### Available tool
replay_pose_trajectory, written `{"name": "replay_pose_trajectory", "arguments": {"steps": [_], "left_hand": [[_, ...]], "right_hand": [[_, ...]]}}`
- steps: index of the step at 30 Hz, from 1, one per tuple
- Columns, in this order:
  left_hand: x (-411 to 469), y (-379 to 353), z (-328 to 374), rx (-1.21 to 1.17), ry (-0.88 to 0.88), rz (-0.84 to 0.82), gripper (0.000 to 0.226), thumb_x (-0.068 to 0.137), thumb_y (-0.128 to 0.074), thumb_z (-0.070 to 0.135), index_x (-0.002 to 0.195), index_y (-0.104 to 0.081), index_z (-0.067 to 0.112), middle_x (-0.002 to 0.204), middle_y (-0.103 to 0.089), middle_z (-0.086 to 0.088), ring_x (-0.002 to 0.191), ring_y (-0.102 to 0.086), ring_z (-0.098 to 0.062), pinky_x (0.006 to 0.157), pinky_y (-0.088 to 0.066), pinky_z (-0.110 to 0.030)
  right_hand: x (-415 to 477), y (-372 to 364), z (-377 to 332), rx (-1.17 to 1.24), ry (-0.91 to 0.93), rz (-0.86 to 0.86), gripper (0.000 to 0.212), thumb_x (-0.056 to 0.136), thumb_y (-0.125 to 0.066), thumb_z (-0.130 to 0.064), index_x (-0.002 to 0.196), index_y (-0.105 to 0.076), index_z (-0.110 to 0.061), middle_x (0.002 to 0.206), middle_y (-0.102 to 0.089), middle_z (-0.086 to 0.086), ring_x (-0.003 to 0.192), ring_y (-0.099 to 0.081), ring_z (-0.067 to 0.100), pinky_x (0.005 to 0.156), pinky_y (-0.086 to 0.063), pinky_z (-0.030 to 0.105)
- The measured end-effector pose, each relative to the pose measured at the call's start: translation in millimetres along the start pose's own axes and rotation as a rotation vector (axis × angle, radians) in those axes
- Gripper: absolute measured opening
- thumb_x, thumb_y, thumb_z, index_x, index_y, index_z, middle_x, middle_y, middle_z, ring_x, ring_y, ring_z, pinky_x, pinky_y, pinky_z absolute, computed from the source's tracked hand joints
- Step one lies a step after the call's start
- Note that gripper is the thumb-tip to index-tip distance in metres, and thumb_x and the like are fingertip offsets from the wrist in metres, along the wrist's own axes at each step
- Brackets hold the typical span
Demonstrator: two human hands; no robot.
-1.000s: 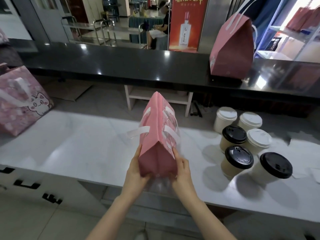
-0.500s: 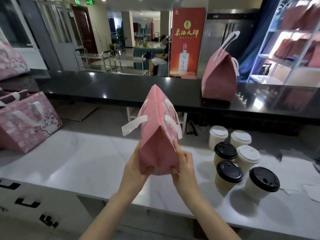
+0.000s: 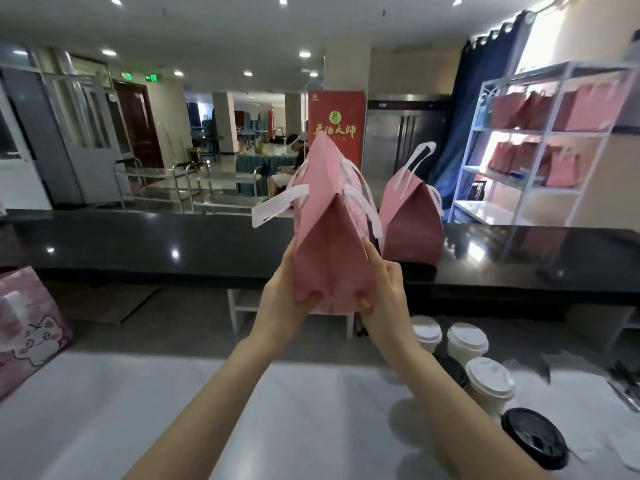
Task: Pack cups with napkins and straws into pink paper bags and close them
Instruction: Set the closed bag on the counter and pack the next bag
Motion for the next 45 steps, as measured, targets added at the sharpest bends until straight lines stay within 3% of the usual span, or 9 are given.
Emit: {"name": "replay_pose_trajectory", "arguments": {"steps": [3,7,14,18,21,27,33,41,45], "left_hand": [[29,-11,-21,-0.029,0.027,-0.046,0.105,0.072,-0.079,0.009,0.145,-0.017,0.053,0.113,-0.059,0.017,0.101,-0.055,0.006,0.076,-0.042,-0.002],[55,-27,-59,-0.081,0.067,-0.114,0.107,0.071,-0.076,0.005,0.143,-0.019,0.058,0.12,-0.061,0.022,0.11,-0.058,0.001,0.085,-0.048,-0.018],[97,-50,-119,-0.118,0.111,-0.182,0.107,0.072,-0.077,0.008,0.144,-0.016,0.058,0.128,-0.06,0.02,0.115,-0.057,0.004,0.091,-0.048,-0.017],[126,-66,-134,-0.113,0.086,-0.215,0.106,0.076,-0.072,0.006,0.147,-0.011,0.055,0.14,-0.05,0.012,0.125,-0.05,-0.005,0.1,-0.044,-0.028],[145,-80,-145,-0.115,0.083,-0.226,0.103,0.08,-0.069,0.004,0.149,-0.009,0.051,0.143,-0.045,0.01,0.129,-0.046,-0.006,0.103,-0.042,-0.029],[178,-107,-164,-0.088,0.052,-0.273,0.099,0.083,-0.067,0.004,0.15,-0.007,0.047,0.147,-0.039,0.006,0.131,-0.043,-0.01,0.101,-0.038,-0.025],[199,-128,-179,-0.067,0.051,-0.26,0.097,0.083,-0.065,0.003,0.151,-0.008,0.042,0.148,-0.036,0.006,0.132,-0.041,-0.01,0.098,-0.033,-0.017],[203,-128,-178,-0.021,0.055,-0.278,0.096,0.084,-0.065,0.008,0.152,-0.004,0.038,0.15,-0.035,0.004,0.132,-0.043,-0.015,0.104,-0.041,-0.032],[182,-109,-175,-0.082,0.078,-0.304,0.097,0.086,-0.067,0.017,0.149,-0.001,0.05,0.147,-0.038,0.008,0.128,-0.046,-0.008,0.104,-0.043,-0.034]], "right_hand": [[22,-14,17,-0.009,-0.052,0.0,0.1,0.075,-0.052,0.018,0.149,-0.02,-0.04,0.101,-0.033,-0.008,0.094,-0.042,-0.002,0.083,-0.037,0.002],[41,-44,43,-0.052,-0.148,-0.042,0.102,0.074,-0.049,0.017,0.148,-0.017,-0.045,0.099,-0.031,-0.009,0.091,-0.044,-0.002,0.076,-0.039,0.005],[69,-88,84,-0.081,-0.288,-0.03,0.099,0.078,-0.049,0.011,0.143,-0.016,-0.056,0.108,-0.033,-0.011,0.088,-0.052,0.009,0.083,-0.052,0.033],[93,-103,104,-0.114,-0.327,0.049,0.093,0.081,-0.049,0.008,0.14,-0.018,-0.058,0.122,-0.038,-0.012,0.091,-0.051,0.01,0.082,-0.05,0.03],[109,-110,120,-0.134,-0.362,0.083,0.088,0.082,-0.049,0.005,0.14,-0.02,-0.055,0.13,-0.042,-0.009,0.097,-0.05,0.008,0.082,-0.046,0.026],[133,-121,149,-0.223,-0.389,0.163,0.087,0.08,-0.046,0.012,0.145,-0.023,-0.042,0.145,-0.036,-0.006,0.126,-0.046,0.016,0.09,-0.038,0.021],[148,-135,164,-0.254,-0.418,0.231,0.085,0.083,-0.043,0.013,0.149,-0.018,-0.035,0.15,-0.033,0.003,0.129,-0.044,0.022,0.098,-0.04,0.029],[148,-130,162,-0.257,-0.46,0.17,0.082,0.088,-0.046,0.008,0.151,-0.014,-0.034,0.155,-0.025,0.002,0.134,-0.039,0.023,0.104,-0.037,0.032],[128,-121,150,-0.253,-0.482,0.132,0.074,0.093,-0.053,-0.007,0.15,-0.015,-0.033,0.149,-0.035,0.002,0.128,-0.045,0.022,0.101,-0.041,0.033]]}}
Point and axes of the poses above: each hand's wrist, its own x-axis towards the middle knuckle, its own y-axis out of the back of the hand, z = x × y, the point moved 1 cm from there along x, towards the middle knuckle
